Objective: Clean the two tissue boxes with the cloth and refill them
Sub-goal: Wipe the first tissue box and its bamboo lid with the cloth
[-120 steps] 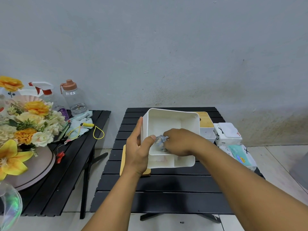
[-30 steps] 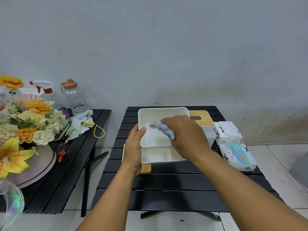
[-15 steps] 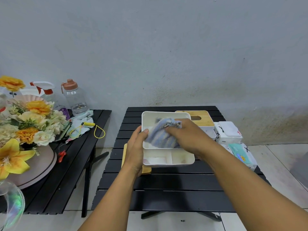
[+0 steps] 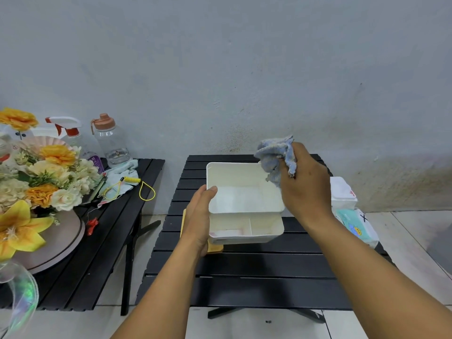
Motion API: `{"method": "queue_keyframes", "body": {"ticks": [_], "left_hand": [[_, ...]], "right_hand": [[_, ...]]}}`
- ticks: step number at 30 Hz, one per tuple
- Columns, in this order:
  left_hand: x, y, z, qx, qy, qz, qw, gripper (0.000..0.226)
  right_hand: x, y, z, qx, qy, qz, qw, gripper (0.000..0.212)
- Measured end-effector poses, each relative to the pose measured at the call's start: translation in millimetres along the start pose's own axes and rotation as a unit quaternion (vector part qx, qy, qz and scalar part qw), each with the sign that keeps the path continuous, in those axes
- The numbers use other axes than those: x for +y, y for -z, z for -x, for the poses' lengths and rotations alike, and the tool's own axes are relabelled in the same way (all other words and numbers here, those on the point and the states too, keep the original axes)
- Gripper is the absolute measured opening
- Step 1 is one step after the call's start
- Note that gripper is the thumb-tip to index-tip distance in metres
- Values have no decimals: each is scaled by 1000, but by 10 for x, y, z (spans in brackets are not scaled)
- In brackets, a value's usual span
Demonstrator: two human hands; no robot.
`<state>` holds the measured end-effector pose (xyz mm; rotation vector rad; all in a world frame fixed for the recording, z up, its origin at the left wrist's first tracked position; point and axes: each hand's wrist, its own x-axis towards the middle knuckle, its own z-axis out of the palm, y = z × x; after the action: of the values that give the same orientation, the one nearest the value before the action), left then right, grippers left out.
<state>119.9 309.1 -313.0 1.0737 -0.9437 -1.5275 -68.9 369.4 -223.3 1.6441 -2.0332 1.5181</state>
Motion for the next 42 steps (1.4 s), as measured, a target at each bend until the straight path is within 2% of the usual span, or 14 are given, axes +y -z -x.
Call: {"method": "queue_keyframes", "body": {"ticks": [3, 7, 13, 18, 22, 24, 27, 32, 37, 42], "left_hand": [[37, -2, 11, 6, 16, -9, 1000, 79], [82, 33, 32, -3, 21, -6, 1000, 49], [102, 104, -4, 8, 19, 0, 1000, 63], [86, 148, -48, 31, 22, -26, 999, 66], [98, 128, -15, 31, 34, -42, 998, 66], [119, 110, 11, 26, 36, -43, 998, 64], [131, 114, 25, 21, 34, -62, 997, 62], [149, 131, 36, 7, 47, -118, 992, 65], [198, 137, 52, -5, 53, -158, 986, 40], [217, 155, 59, -9, 64, -181, 981, 39]], "right_hand": [[59, -27, 89, -23, -12, -7, 1000, 15], [75, 30, 109, 0, -85, -65, 994, 7], [186, 159, 81, -54, -196, -42, 978, 42], [237, 186, 156, -144, -223, 5, 964, 44], [230, 138, 245, -249, -241, -3, 938, 53], [221, 115, 267, -271, -239, 1, 932, 55], [207, 71, 287, -280, -252, -21, 926, 48], [253, -51, 262, -241, -220, 51, 944, 31], [242, -94, 271, -222, -212, 86, 948, 32], [226, -104, 290, -234, -212, 91, 945, 34]]}}
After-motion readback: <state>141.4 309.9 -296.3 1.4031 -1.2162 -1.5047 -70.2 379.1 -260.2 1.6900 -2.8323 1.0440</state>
